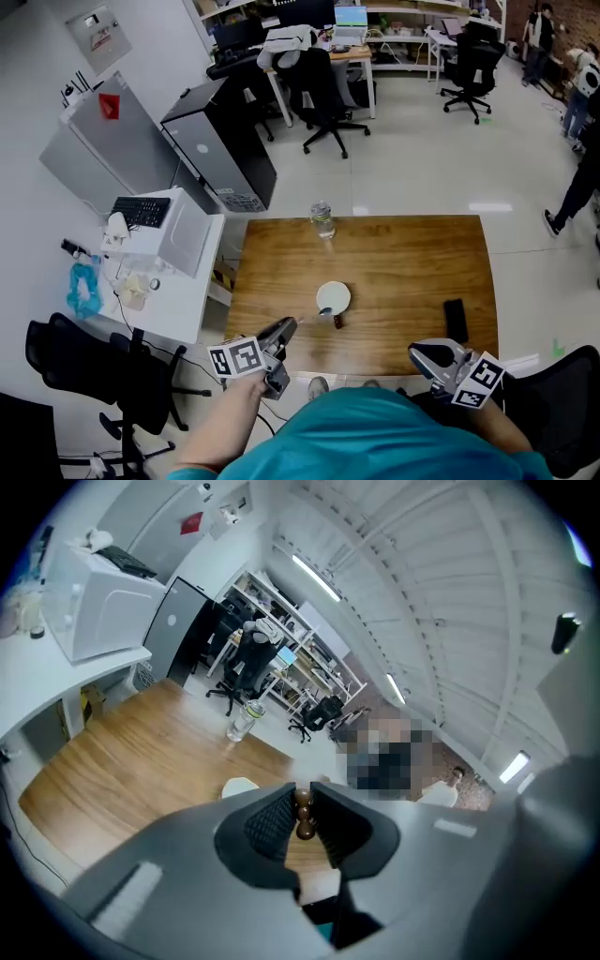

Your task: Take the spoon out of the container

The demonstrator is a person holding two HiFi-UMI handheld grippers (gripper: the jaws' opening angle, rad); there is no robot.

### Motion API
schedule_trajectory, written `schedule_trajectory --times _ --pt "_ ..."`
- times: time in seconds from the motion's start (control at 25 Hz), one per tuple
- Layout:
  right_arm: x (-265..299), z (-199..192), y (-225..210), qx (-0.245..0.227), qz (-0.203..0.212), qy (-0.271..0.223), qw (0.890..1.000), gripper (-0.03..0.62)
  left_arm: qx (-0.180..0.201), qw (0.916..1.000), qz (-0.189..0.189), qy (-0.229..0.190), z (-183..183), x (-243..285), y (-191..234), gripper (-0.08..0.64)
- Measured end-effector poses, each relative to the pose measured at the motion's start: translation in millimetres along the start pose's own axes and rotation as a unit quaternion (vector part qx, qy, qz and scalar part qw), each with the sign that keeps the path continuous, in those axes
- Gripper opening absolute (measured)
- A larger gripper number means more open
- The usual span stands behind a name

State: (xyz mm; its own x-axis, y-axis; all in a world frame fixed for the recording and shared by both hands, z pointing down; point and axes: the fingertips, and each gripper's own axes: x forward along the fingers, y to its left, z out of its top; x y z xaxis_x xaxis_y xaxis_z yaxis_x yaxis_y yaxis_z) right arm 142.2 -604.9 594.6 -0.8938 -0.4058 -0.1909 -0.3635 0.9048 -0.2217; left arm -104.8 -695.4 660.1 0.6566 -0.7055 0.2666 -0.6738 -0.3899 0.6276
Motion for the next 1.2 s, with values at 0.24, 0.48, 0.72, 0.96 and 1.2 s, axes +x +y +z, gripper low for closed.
schedule_trajectory --times 0.24,0.48,0.72,0.96,1.2 --pt "-3 10 75 -0.003 0.041 0.005 0.999 0.002 0.013 0.9968 -0.074 -0.028 -21 -75 -97 0.049" --pt "18 -6 209 -0.026 0.070 0.026 0.997 0.002 -0.001 0.9980 -0.054 -0.033 -74 -213 -105 0.049" --pt "67 -34 342 -0.015 0.072 0.037 0.997 0.002 0.012 0.9932 -0.103 -0.053 -106 -364 -117 0.049" --pt "72 -24 437 -0.031 0.071 0.045 0.996 0.002 0.009 0.9935 -0.094 -0.063 -125 -456 -122 0.049" --pt "-4 -13 507 -0.050 0.057 0.031 0.997 0.002 0.033 0.9877 -0.136 -0.071 -180 -490 -202 0.049"
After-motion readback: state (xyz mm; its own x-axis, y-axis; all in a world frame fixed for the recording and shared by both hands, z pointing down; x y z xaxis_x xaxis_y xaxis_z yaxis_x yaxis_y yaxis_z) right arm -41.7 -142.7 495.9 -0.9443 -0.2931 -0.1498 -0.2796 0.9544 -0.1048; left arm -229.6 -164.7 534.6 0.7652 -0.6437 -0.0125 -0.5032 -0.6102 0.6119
